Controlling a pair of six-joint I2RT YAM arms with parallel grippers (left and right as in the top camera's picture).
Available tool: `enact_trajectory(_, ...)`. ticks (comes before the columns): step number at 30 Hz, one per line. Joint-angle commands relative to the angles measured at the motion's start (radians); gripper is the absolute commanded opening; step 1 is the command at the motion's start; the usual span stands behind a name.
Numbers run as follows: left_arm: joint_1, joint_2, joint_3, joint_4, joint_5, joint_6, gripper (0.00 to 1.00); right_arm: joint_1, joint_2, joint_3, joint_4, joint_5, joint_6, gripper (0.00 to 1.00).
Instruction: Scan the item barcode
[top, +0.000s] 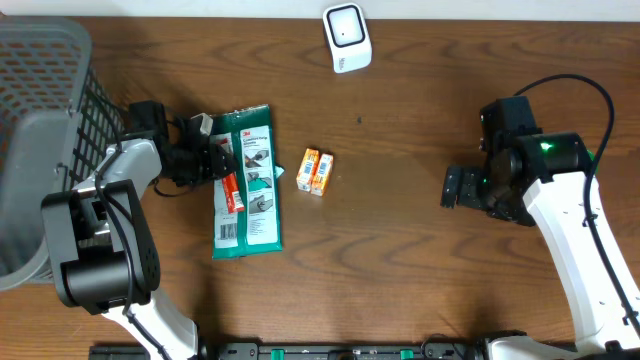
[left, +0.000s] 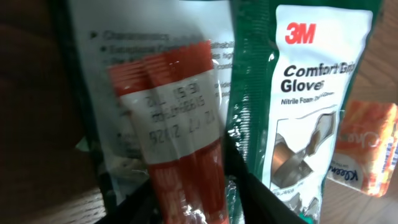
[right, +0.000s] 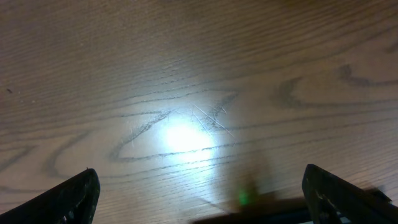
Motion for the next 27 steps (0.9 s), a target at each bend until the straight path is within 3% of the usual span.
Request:
enact_trajectory(1, -0.002, 0.006, 0.013, -0.002, 0.014, 0.014, 0.34, -0.002, -0.010, -0.001, 0.000, 0.013, 0.015, 0.99)
enact_trajectory(4, -0.002, -0.015, 0.013, -0.002, 0.014, 0.010, 0.26, -0.002, -0.010, -0.001, 0.000, 0.013, 0.015, 0.99)
enact_trajectory(14, -0.002, -0.175, 0.013, -0.008, 0.013, -0.012, 0.25, -0.002, -0.010, -0.001, 0.000, 0.013, 0.015, 0.99)
enact_trajectory(16, -0.003, -0.188, 0.013, -0.009, 0.013, -0.053, 0.19, -0.002, -0.010, -0.001, 0.000, 0.013, 0.015, 0.99)
enact_trajectory(17, -0.005, -0.188, 0.013, -0.010, 0.013, -0.088, 0.11, -0.002, -0.010, -0.001, 0.000, 0.013, 0.015, 0.99)
enact_trajectory(19, -0.010, -0.182, 0.008, -0.016, 0.013, -0.141, 0.08, -0.002, -0.010, -0.001, 0.000, 0.013, 0.015, 0.99)
enact_trajectory(21, -0.021, -0.179, -0.005, -0.011, -0.006, -0.143, 0.08, -0.002, -0.010, -0.001, 0.000, 0.013, 0.015, 0.99)
enact_trajectory(23, -0.032, -0.176, -0.010, -0.004, -0.117, -0.142, 0.24, -0.002, -0.010, -0.001, 0.000, 0.013, 0.015, 0.99)
enact_trajectory(27, -0.027, -0.176, -0.010, 0.015, -0.314, -0.143, 0.32, -0.002, -0.010, -0.001, 0.000, 0.013, 0.015, 0.99)
